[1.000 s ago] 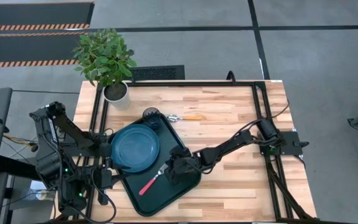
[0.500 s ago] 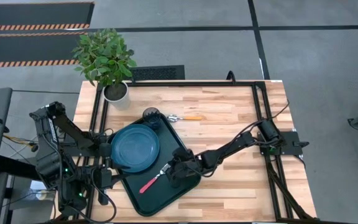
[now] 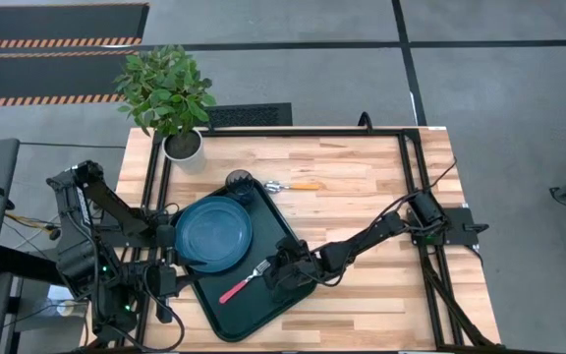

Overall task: Pick and place plate/cup/fork/spoon on tray
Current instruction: Put the pink fork on the black tray on the right of the pink plate

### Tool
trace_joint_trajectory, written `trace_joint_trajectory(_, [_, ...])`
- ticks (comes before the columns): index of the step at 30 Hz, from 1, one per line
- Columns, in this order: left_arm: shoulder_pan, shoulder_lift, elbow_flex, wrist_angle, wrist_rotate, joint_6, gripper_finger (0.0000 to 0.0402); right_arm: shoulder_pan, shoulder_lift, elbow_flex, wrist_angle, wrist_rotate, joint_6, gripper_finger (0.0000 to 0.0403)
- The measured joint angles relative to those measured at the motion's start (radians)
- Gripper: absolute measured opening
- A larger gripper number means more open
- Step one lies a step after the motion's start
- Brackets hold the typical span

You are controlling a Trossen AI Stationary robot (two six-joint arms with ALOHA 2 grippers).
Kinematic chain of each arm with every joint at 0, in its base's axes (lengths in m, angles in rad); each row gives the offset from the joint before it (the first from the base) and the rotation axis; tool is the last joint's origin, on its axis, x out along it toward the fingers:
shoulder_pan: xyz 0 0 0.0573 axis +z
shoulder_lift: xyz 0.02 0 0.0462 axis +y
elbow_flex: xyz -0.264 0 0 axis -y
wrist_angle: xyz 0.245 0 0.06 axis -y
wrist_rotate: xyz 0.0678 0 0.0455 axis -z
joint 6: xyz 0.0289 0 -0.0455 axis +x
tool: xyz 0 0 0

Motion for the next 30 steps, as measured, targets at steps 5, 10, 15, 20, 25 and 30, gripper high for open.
trace_joint_trajectory(5, [0.000, 0.000, 0.000, 0.000, -0.010, 0.004, 0.0087, -0.002, 0.000, 0.000, -0.007, 0.000, 0.020, 0.0006])
trace_joint_trajectory(10, [0.000, 0.000, 0.000, 0.000, -0.019, 0.004, 0.0087, -0.002, 0.000, 0.000, -0.013, -0.001, 0.022, 0.0005])
trace_joint_trajectory(15, [0.000, 0.000, 0.000, 0.000, -0.024, 0.004, 0.0087, -0.002, 0.000, 0.000, -0.013, -0.007, 0.024, 0.0007])
trace_joint_trajectory(20, [0.000, 0.000, 0.000, 0.000, -0.025, 0.004, 0.0087, -0.002, 0.000, 0.000, -0.013, -0.008, 0.024, 0.0008])
trace_joint_trajectory(25, [0.000, 0.000, 0.000, 0.000, -0.025, 0.004, 0.0087, 0.000, 0.000, 0.000, -0.014, -0.011, 0.023, 0.0010])
trace_joint_trajectory(30, [0.000, 0.000, 0.000, 0.000, -0.025, 0.004, 0.0087, 0.000, 0.000, 0.001, -0.020, -0.011, 0.021, 0.0018])
